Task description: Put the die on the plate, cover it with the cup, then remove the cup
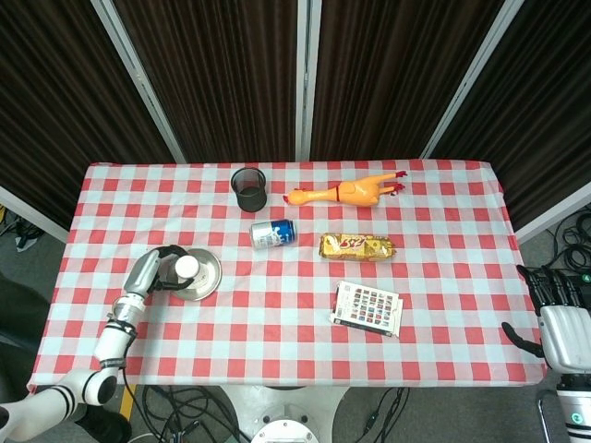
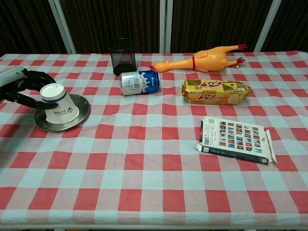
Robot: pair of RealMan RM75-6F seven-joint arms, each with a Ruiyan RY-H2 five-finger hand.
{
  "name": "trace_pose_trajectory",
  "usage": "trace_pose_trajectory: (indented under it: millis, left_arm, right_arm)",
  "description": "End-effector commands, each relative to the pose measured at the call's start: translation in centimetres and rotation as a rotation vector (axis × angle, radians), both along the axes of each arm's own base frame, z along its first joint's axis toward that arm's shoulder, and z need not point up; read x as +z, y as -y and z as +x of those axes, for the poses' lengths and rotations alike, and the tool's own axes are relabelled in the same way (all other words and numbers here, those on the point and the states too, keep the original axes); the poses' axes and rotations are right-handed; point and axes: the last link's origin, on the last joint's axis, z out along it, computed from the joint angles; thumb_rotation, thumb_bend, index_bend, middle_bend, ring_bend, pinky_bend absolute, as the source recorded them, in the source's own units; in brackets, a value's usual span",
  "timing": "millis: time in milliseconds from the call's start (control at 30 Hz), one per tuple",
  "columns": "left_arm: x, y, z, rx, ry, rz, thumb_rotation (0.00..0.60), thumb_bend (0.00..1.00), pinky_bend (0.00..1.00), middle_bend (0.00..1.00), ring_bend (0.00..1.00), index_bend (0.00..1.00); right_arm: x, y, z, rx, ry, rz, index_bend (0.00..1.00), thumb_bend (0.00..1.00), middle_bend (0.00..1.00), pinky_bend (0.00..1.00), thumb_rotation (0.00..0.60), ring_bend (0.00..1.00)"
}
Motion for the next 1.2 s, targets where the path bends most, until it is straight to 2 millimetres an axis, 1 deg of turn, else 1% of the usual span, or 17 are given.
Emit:
trace_pose_trajectory:
  millis: [33, 133, 200, 333, 467, 533, 633, 767, 867, 933, 1100, 1200]
  left_arm:
    - [0.6, -1.0, -1.0, 0.056, -0.001, 0.04, 0.6, 0.26, 0.18, 0.4, 0.26, 0.51]
    - [1.1, -1.8, -1.6, 0.1, 0.0, 0.062, 0.6, 0.26, 0.18, 0.4, 0.26, 0.51]
    - [1.1, -1.9, -1.8, 0.111, 0.007, 0.063, 0.6, 0.26, 0.18, 0.4, 0.26, 0.51]
    - [0.7, -0.8, -0.9, 0.064, 0.02, 0.028, 0.6, 0.26, 0.18, 0.4, 0.26, 0.51]
    - [0.1, 0.3, 0.1, 0.001, -0.01, -0.016, 0.6, 0.26, 0.18, 0.4, 0.26, 0.51]
    - [0.1, 0.4, 0.3, -0.006, -0.006, -0.021, 0.6, 0.26, 0.18, 0.4, 0.26, 0.51]
    - [0.5, -0.2, -0.1, 0.022, -0.002, 0.008, 0.6, 0.26, 0.18, 0.39, 0.26, 0.51]
    - [1.3, -1.6, -1.5, 0.097, -0.011, 0.062, 0.6, 0.26, 0.18, 0.39, 0.26, 0.51]
    - [1.3, -1.9, -1.9, 0.131, 0.006, 0.07, 0.6, 0.26, 0.18, 0.39, 0.26, 0.51]
    - [1.2, -1.6, -1.7, 0.122, 0.023, 0.055, 0.6, 0.26, 0.18, 0.39, 0.26, 0.51]
    - [0.4, -0.1, -0.4, 0.058, 0.042, -0.001, 0.6, 0.26, 0.18, 0.39, 0.26, 0.51]
    - [0.4, 0.1, -0.2, 0.035, 0.019, -0.006, 0.6, 0.27, 0.18, 0.39, 0.26, 0.51]
  right_arm:
    - [0.1, 0.1, 0.0, 0.003, -0.001, -0.002, 0.08, 0.14, 0.16, 0.03, 0.6, 0.0]
    - [0.1, 0.1, 0.0, 0.006, 0.0, -0.002, 0.08, 0.14, 0.16, 0.03, 0.6, 0.0]
    - [0.1, 0.1, 0.0, 0.006, 0.0, 0.0, 0.08, 0.14, 0.16, 0.03, 0.6, 0.0]
    - [0.0, 0.0, -0.1, 0.006, 0.003, 0.004, 0.08, 0.14, 0.16, 0.03, 0.6, 0.0]
    - [0.0, 0.0, -0.1, 0.005, 0.002, 0.004, 0.08, 0.14, 0.16, 0.03, 0.6, 0.0]
    - [0.0, 0.0, -0.1, 0.004, 0.001, 0.002, 0.08, 0.14, 0.16, 0.03, 0.6, 0.0]
    - [0.1, 0.1, -0.1, 0.002, 0.001, 0.002, 0.08, 0.14, 0.16, 0.03, 0.6, 0.0]
    - [0.1, 0.2, 0.0, 0.005, 0.003, 0.003, 0.08, 0.14, 0.16, 0.03, 0.6, 0.0]
    - [0.0, 0.1, -0.1, 0.004, 0.004, 0.005, 0.08, 0.14, 0.16, 0.03, 0.6, 0.0]
    - [0.0, 0.0, -0.2, 0.003, 0.005, 0.006, 0.08, 0.14, 0.16, 0.03, 0.6, 0.0]
    - [0.0, -0.1, -0.2, 0.003, 0.004, 0.007, 0.09, 0.14, 0.16, 0.03, 0.6, 0.0]
    - [0.1, -0.1, -0.2, 0.002, 0.003, 0.004, 0.09, 0.14, 0.16, 0.03, 0.6, 0.0]
